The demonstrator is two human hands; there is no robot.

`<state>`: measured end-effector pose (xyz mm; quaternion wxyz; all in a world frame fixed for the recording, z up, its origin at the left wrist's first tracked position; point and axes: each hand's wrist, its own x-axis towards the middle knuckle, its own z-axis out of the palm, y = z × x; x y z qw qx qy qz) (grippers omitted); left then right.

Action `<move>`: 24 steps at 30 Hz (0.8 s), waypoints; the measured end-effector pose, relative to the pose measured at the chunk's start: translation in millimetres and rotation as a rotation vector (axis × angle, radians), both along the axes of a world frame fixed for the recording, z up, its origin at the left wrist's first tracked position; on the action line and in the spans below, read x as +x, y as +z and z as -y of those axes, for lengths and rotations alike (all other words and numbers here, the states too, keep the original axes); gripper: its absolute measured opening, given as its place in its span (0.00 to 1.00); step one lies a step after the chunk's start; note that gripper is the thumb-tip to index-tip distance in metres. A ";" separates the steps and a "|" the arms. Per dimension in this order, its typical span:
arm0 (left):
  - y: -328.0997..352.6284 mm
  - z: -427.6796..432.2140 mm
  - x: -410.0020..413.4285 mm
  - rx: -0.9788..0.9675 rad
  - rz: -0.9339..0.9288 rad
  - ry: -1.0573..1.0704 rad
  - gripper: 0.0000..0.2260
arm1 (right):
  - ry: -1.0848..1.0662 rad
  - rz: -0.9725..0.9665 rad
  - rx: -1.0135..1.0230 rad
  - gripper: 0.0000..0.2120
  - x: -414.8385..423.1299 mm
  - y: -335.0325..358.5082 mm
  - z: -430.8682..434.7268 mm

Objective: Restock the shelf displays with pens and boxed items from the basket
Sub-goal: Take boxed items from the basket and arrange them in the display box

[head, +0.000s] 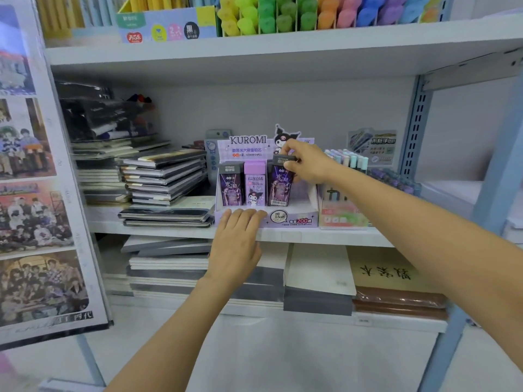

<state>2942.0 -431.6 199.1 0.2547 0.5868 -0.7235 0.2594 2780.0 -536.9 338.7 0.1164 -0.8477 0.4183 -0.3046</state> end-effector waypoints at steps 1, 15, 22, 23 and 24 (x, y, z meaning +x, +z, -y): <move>-0.9 0.3 -0.6 0.000 -0.001 0.007 0.25 | -0.005 -0.020 -0.031 0.04 2.7 -0.6 0.5; 0.3 -1.0 2.2 0.061 0.047 0.033 0.29 | -0.138 -0.054 -0.329 0.14 16.3 -38.2 -10.0; 0.3 -0.7 2.1 0.086 0.015 0.014 0.29 | -0.236 -0.147 -0.345 0.21 16.1 -34.8 -16.2; -0.6 -2.3 2.0 0.080 -0.009 -0.008 0.30 | -0.208 -0.110 -0.383 0.22 14.5 -36.5 -21.3; -3.5 -6.0 1.7 0.057 -0.033 -0.029 0.30 | -0.150 -0.033 -0.442 0.20 12.9 -40.6 -28.7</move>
